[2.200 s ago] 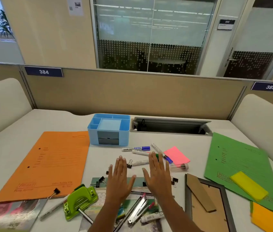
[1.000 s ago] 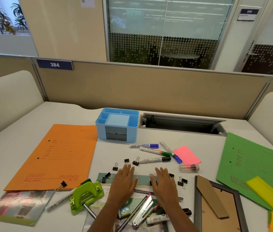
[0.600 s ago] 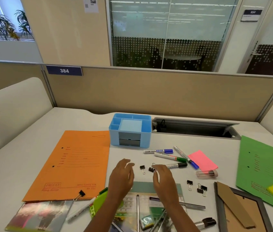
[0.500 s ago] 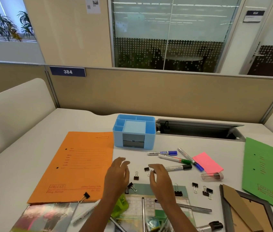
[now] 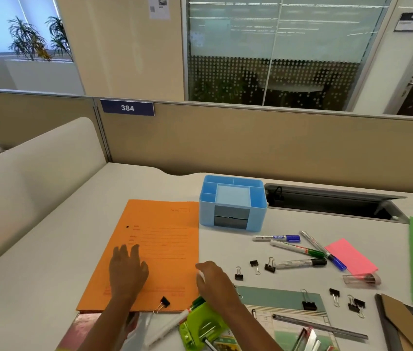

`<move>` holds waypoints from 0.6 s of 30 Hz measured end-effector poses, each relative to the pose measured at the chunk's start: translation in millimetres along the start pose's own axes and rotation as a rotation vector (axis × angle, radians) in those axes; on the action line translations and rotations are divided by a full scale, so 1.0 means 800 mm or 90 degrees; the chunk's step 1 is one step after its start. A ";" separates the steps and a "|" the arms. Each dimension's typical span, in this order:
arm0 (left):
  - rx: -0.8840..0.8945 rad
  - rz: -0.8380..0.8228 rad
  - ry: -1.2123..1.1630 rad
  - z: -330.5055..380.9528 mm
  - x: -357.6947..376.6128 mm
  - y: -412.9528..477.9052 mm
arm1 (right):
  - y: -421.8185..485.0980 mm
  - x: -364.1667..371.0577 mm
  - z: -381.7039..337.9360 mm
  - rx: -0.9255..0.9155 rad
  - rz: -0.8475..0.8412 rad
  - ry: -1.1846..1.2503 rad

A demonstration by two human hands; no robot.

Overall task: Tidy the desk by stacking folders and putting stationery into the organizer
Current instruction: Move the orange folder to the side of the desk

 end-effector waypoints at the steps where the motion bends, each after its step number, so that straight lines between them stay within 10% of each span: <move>1: -0.021 -0.010 0.013 -0.018 0.004 0.002 | 0.003 0.007 -0.004 -0.001 -0.013 -0.030; 8: -0.214 -0.074 -0.018 -0.062 -0.012 -0.010 | 0.023 0.039 -0.019 0.004 -0.085 -0.192; 18: -0.290 -0.058 -0.474 -0.075 -0.080 0.023 | 0.037 0.040 -0.014 0.043 -0.070 -0.150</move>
Point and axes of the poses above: each hand's wrist, its own y-axis towards the middle knuckle, its own x-axis out of the palm, z = x × y, the point moved 5 cm from there along y, towards the middle knuckle, and after that the axes turned 1 degree about -x, right-handed, at the moved point
